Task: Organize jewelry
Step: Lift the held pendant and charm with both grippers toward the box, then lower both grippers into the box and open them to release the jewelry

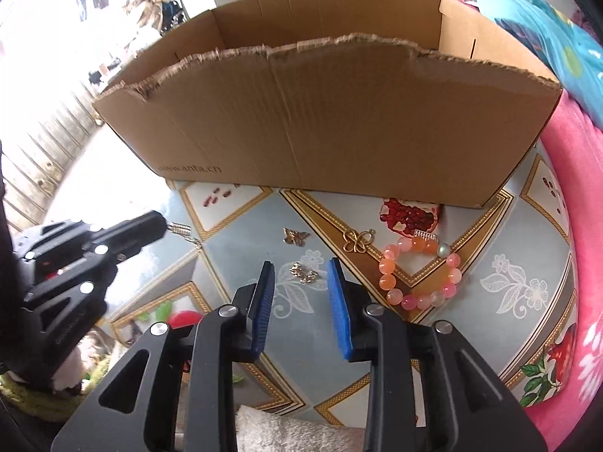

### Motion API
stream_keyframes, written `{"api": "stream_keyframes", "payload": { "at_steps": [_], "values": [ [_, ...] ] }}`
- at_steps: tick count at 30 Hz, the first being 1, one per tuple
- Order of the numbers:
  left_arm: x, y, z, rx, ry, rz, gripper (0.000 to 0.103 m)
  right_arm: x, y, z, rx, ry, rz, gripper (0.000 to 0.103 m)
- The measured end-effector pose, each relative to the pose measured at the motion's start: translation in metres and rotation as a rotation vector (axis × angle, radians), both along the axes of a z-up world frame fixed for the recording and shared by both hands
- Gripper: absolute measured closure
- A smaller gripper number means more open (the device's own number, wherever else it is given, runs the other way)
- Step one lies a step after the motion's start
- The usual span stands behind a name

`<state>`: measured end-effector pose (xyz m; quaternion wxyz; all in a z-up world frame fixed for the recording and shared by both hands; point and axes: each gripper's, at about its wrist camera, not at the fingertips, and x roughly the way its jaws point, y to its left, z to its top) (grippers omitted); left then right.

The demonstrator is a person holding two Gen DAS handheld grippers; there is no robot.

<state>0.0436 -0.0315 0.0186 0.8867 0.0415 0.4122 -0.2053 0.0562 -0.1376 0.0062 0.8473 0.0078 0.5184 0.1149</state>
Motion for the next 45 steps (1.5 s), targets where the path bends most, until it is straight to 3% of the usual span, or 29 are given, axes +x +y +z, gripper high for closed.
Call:
{"api": "stream_keyframes", "payload": {
  "at_steps": [6, 10, 17, 25, 32, 45],
  "values": [
    [0.005, 0.002, -0.003, 0.0, 0.008, 0.001, 0.103, 0.0, 0.003, -0.008, -0.005, -0.007, -0.028, 0.075],
    [0.007, 0.002, -0.005, -0.003, 0.013, 0.003, 0.103, -0.005, 0.005, -0.008, -0.025, -0.039, -0.044, 0.089],
    [0.009, -0.001, -0.01, 0.002, 0.028, -0.007, 0.103, -0.016, 0.014, -0.008, -0.063, -0.086, -0.043, 0.1],
    [0.009, 0.001, -0.005, -0.006, 0.017, 0.001, 0.103, -0.016, -0.019, -0.003, 0.131, -0.02, -0.098, 0.101],
    [0.005, 0.001, 0.008, -0.029, -0.014, -0.018, 0.103, -0.02, -0.055, 0.026, 0.252, -0.05, -0.129, 0.101],
    [-0.001, 0.002, 0.056, -0.099, -0.12, -0.076, 0.103, -0.037, -0.069, 0.082, 0.272, -0.177, -0.103, 0.101]
  ]
}}
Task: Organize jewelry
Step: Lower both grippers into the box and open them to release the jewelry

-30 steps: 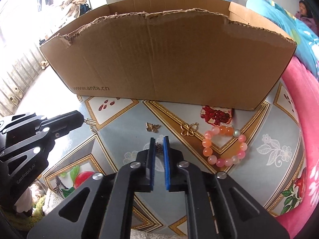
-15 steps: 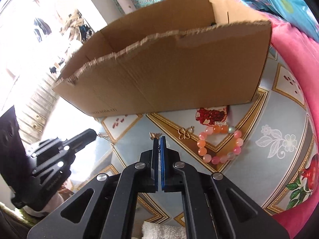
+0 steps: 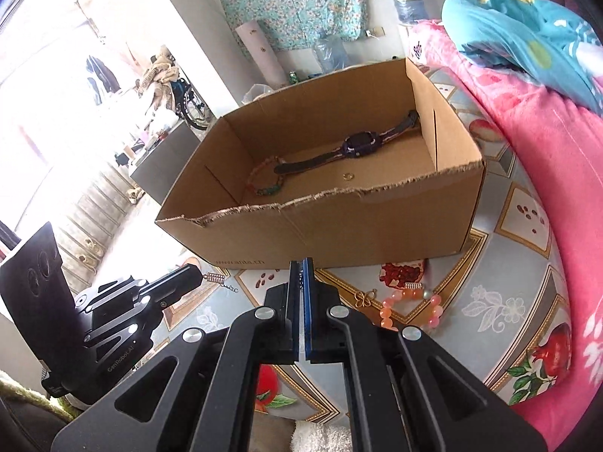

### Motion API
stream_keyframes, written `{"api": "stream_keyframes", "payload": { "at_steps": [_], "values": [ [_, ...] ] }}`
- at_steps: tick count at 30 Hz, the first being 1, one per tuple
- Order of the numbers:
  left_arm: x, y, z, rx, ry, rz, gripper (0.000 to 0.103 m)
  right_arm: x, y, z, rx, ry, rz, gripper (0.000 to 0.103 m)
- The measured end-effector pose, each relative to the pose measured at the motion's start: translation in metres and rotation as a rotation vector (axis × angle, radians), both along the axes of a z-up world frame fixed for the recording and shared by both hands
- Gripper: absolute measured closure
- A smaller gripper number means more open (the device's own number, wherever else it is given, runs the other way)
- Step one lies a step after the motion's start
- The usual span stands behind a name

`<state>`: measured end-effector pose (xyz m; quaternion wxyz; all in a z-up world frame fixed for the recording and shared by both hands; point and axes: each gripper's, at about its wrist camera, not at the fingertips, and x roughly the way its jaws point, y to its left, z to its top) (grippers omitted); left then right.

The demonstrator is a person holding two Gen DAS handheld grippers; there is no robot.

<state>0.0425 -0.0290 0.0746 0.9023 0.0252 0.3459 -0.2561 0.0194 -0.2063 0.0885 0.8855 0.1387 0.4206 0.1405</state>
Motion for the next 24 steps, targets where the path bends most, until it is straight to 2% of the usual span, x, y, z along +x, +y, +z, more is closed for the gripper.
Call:
{"api": "stream_keyframes", "payload": {
  "at_steps": [6, 13, 17, 24],
  "values": [
    [0.005, 0.003, 0.033, -0.068, -0.049, -0.049, 0.103, 0.013, 0.014, 0.03, 0.008, -0.074, 0.036, 0.101],
    [0.036, 0.011, 0.064, -0.136, -0.06, -0.068, 0.103, 0.048, 0.014, 0.06, 0.059, -0.113, 0.072, 0.101],
    [0.07, 0.007, 0.063, -0.12, -0.018, -0.052, 0.103, 0.083, 0.011, 0.058, 0.096, -0.069, 0.09, 0.101],
    [0.139, -0.004, 0.028, -0.074, 0.192, -0.007, 0.103, 0.152, 0.016, 0.017, 0.137, 0.15, 0.122, 0.101]
  ]
}}
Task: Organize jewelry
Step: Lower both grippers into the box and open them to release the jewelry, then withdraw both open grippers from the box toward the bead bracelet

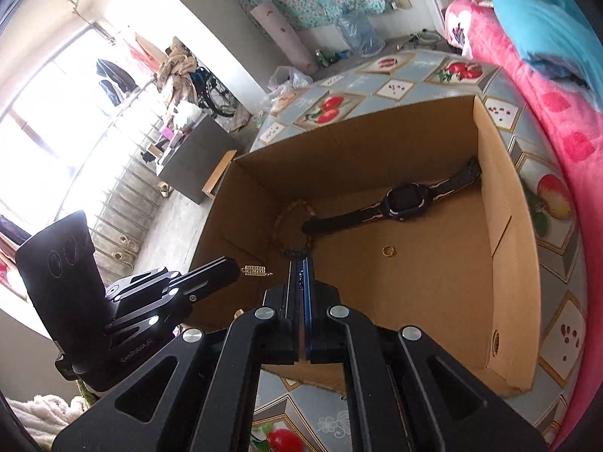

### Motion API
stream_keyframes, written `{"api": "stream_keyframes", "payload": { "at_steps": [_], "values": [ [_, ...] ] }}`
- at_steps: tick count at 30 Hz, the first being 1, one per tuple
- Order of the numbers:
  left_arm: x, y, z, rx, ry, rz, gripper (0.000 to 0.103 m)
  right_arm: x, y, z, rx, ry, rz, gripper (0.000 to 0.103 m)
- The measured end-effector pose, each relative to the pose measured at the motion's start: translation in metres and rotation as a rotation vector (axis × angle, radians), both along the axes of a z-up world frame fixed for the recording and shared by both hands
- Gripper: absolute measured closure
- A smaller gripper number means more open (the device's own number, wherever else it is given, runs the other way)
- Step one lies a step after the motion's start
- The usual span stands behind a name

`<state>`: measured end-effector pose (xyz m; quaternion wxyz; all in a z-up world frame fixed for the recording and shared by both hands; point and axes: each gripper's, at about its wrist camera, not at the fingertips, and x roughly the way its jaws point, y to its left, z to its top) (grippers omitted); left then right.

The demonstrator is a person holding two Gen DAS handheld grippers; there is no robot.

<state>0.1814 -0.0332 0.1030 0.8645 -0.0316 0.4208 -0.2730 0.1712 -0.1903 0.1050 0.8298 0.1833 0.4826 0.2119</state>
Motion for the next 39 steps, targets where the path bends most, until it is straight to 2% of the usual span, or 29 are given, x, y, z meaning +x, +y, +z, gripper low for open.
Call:
{"api": "stream_keyframes", "payload": {
  "at_steps": [5, 6, 7, 8, 13, 19, 21, 24, 27, 30, 32, 33, 34, 36, 39],
  "values": [
    [0.026, -0.002, -0.024, 0.05, 0.087, 0.031, 0.102, 0.026, 0.005, -0.027, -0.015, 0.105, 0.014, 0.101],
    [0.029, -0.003, -0.027, 0.053, 0.1, 0.032, 0.096, 0.028, 0.007, -0.03, -0.016, 0.118, 0.025, 0.1],
    [0.031, -0.003, -0.03, 0.059, 0.111, 0.035, 0.085, 0.029, 0.007, -0.033, -0.014, 0.126, 0.026, 0.1],
    [0.032, -0.002, -0.032, 0.062, 0.115, 0.041, 0.082, 0.029, 0.007, -0.035, -0.013, 0.131, 0.023, 0.1],
    [0.033, 0.007, -0.031, 0.039, 0.119, 0.069, 0.081, 0.026, 0.0, -0.036, 0.007, 0.12, 0.0, 0.099],
    [0.023, 0.025, -0.011, -0.016, 0.045, 0.11, 0.081, 0.014, -0.012, -0.019, 0.031, 0.057, -0.034, 0.099],
    [0.014, 0.033, -0.001, -0.057, 0.004, 0.112, 0.08, 0.009, -0.015, -0.011, 0.03, 0.026, -0.044, 0.099],
    [-0.006, 0.043, 0.015, -0.104, -0.076, 0.113, 0.076, -0.005, -0.016, 0.0, 0.043, -0.016, -0.035, 0.099],
    [-0.029, 0.05, 0.028, -0.12, -0.155, 0.107, 0.074, -0.02, -0.014, 0.008, 0.078, -0.042, -0.021, 0.099],
    [-0.051, 0.056, 0.038, -0.138, -0.208, 0.105, 0.067, -0.038, -0.011, 0.015, 0.064, -0.082, -0.02, 0.098],
    [-0.065, 0.059, 0.042, -0.151, -0.232, 0.105, 0.065, -0.051, -0.007, 0.019, 0.047, -0.113, -0.019, 0.087],
    [-0.072, 0.061, 0.044, -0.152, -0.244, 0.108, 0.062, -0.058, -0.005, 0.022, 0.039, -0.132, -0.02, 0.074],
    [-0.079, 0.063, 0.046, -0.149, -0.259, 0.111, 0.06, -0.065, -0.003, 0.026, 0.03, -0.154, -0.024, 0.065],
    [-0.092, 0.065, 0.047, -0.137, -0.281, 0.114, 0.055, -0.081, 0.003, 0.033, -0.006, -0.206, -0.023, 0.06],
    [-0.107, 0.07, 0.045, -0.124, -0.28, 0.128, 0.048, -0.106, 0.013, 0.042, -0.095, -0.287, -0.025, 0.046]
  ]
}}
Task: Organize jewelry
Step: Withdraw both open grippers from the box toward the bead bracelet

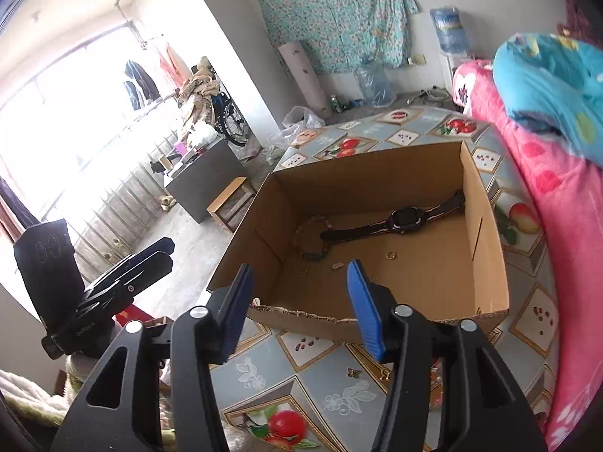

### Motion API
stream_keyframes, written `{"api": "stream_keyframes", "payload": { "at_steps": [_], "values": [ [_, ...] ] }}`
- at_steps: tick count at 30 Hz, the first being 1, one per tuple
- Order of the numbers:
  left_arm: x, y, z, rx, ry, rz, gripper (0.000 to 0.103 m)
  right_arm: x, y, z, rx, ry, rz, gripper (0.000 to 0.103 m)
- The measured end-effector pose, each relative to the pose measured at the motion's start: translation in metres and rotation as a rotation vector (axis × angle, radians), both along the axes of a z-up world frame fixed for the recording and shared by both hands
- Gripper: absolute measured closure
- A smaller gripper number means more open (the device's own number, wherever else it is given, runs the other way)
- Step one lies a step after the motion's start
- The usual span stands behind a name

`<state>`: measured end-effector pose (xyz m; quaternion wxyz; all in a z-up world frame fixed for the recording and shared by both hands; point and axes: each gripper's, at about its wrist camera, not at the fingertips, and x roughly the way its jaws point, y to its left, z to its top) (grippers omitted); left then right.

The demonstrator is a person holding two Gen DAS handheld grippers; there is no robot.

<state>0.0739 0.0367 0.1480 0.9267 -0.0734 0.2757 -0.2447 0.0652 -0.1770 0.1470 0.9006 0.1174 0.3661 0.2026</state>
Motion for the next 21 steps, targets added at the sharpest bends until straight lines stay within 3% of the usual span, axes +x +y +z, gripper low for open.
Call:
{"api": "stream_keyframes", "payload": {
  "at_steps": [4, 9, 15, 21],
  "values": [
    [-0.018, 0.007, -0.011, 0.011, 0.023, 0.022, 0.044, -0.027, 0.009, 0.003, -0.107, -0.079, -0.045, 0.03],
    [-0.036, 0.008, -0.029, 0.044, 0.056, 0.038, 0.039, -0.052, 0.015, -0.009, -0.216, -0.099, -0.085, 0.02],
    [-0.046, 0.0, -0.057, 0.108, 0.112, 0.074, 0.034, -0.074, 0.016, -0.039, -0.282, -0.047, -0.117, 0.013],
    [-0.037, -0.021, -0.098, 0.199, 0.212, 0.095, 0.034, -0.08, 0.015, -0.078, -0.383, 0.011, -0.189, 0.013]
  ]
}}
